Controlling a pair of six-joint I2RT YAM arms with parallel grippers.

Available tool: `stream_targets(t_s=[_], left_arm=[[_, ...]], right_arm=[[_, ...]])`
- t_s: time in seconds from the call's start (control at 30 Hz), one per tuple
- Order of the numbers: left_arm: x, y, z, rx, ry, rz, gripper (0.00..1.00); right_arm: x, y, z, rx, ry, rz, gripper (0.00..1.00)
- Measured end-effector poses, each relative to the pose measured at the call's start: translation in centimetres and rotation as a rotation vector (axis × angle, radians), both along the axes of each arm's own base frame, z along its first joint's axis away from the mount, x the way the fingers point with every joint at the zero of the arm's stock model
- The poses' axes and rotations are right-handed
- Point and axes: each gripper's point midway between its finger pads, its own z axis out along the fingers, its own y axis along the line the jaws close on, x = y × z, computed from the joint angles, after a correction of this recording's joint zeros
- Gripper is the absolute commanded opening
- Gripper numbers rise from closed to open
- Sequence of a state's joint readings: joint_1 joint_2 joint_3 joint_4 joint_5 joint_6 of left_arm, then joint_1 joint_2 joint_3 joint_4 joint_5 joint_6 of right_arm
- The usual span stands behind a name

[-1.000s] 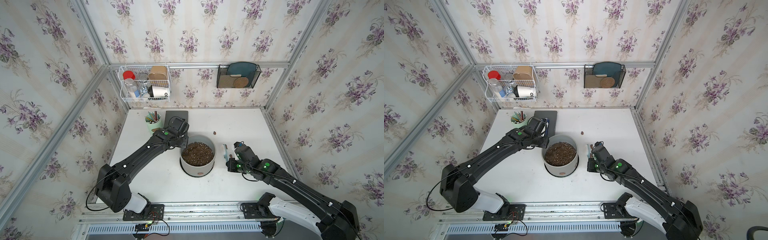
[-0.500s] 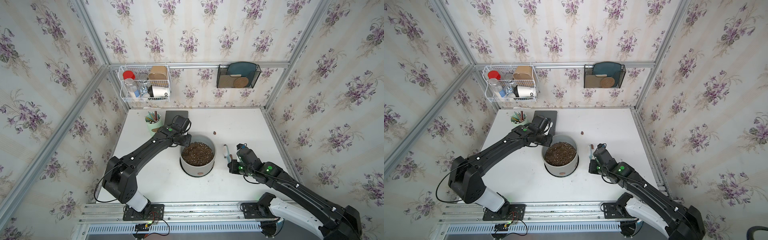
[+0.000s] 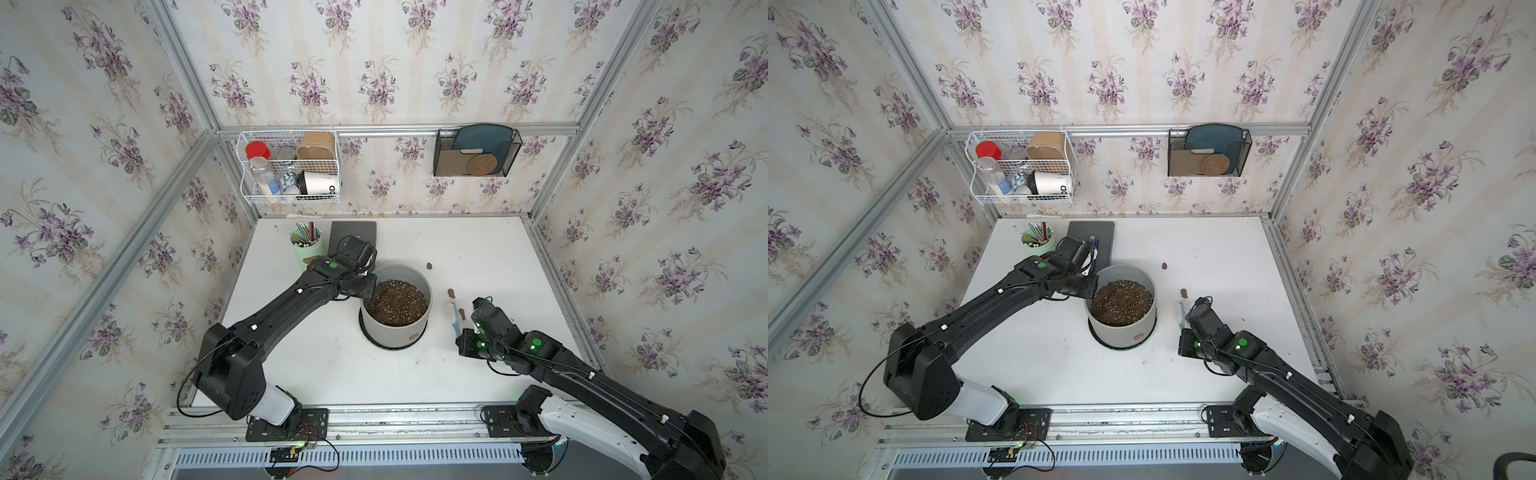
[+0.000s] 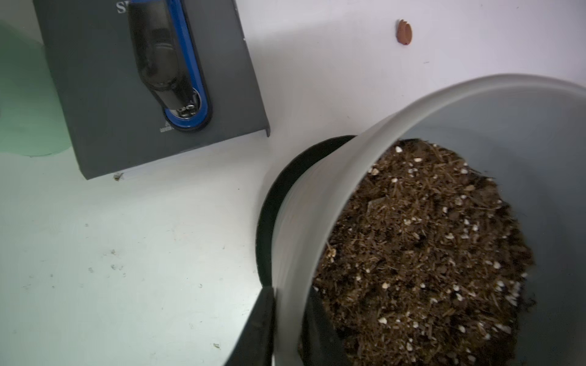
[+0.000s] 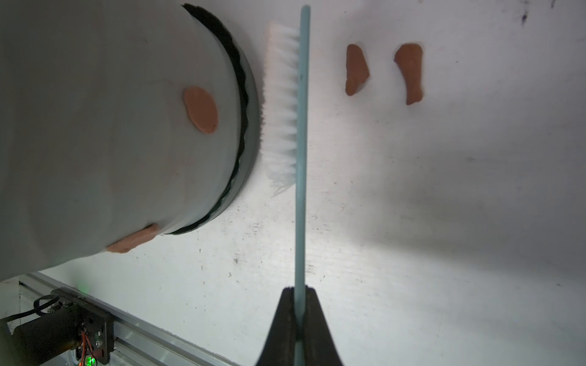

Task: Scrub the dried mud off the ceramic pot
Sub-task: Rotate the pot on the tray.

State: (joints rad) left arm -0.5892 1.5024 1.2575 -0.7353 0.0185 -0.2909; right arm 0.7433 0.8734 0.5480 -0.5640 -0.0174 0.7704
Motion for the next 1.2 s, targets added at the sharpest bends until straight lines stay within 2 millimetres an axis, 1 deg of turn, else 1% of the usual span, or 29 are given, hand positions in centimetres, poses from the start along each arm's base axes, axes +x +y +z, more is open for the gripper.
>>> stream_targets(t_s=[0.13, 0.2, 0.27, 0.33, 0.4, 0.47, 0.5, 0.67, 0.8, 0.93, 1.0, 1.03, 1.1, 1.13, 1.2], left_arm=[[0.7, -0.4, -0.1, 0.002, 0.002, 0.001, 0.32], [1.4, -0.7, -0.2, 0.012, 0.0, -0.003, 0.28], [2.0, -0.9, -0.3, 0.024, -0.002, -0.006, 0.23], [2.5, -1.2, -0.4, 0.037, -0.007, -0.024, 0.15], [2.3, -1.3, -0.5, 0.053, -0.004, -0.067, 0.1], [2.2, -1.1, -0.6, 0.061, 0.003, -0.04, 0.01], [2.4, -1.1, -0.6, 0.057, -0.003, -0.041, 0.0], [2.6, -1.5, -0.6, 0.027, -0.02, -0.04, 0.0], [2.3, -1.3, -0.4, 0.019, -0.024, -0.042, 0.0], [1.7, -1.1, -0.2, 0.029, -0.018, -0.054, 0.0], [1.2, -0.7, -0.3, 0.044, -0.003, -0.069, 0.0], [0.9, -0.6, -0.3, 0.05, 0.004, -0.077, 0.01], [0.5, -0.4, -0.4, 0.06, 0.016, -0.09, 0.07], [0.5, -0.4, -0.4, 0.06, 0.016, -0.091, 0.1], [0.5, -0.4, -0.4, 0.059, 0.017, -0.092, 0.13]], right_arm=[[-0.2, 0.5, -0.7, 0.002, 0.023, 0.007, 0.0], [-0.1, 1.0, -0.9, 0.008, 0.028, 0.012, 0.0], [0.1, 1.2, -1.2, 0.006, 0.033, 0.012, 0.0], [0.3, 1.5, -1.8, -0.005, 0.046, 0.011, 0.0], [0.5, 1.7, -2.2, -0.005, 0.056, 0.001, 0.0], [0.7, 1.9, -2.3, -0.003, 0.055, 0.001, 0.0], [0.8, 2.0, -2.3, -0.001, 0.055, 0.0, 0.0], [0.9, 2.5, -2.2, 0.014, 0.05, 0.01, 0.0], [0.8, 2.5, -2.2, 0.006, 0.056, 0.006, 0.0], [1.3, 2.9, -1.2, 0.021, 0.036, 0.005, 0.0], [1.4, 3.0, -1.4, 0.011, 0.042, 0.01, 0.0], [1.4, 3.0, -1.6, 0.003, 0.049, 0.01, 0.0], [1.4, 2.9, -2.0, -0.01, 0.058, 0.008, 0.0], [1.3, 2.8, -2.1, -0.013, 0.061, 0.007, 0.0], [1.3, 2.7, -2.3, -0.021, 0.061, 0.005, 0.0]])
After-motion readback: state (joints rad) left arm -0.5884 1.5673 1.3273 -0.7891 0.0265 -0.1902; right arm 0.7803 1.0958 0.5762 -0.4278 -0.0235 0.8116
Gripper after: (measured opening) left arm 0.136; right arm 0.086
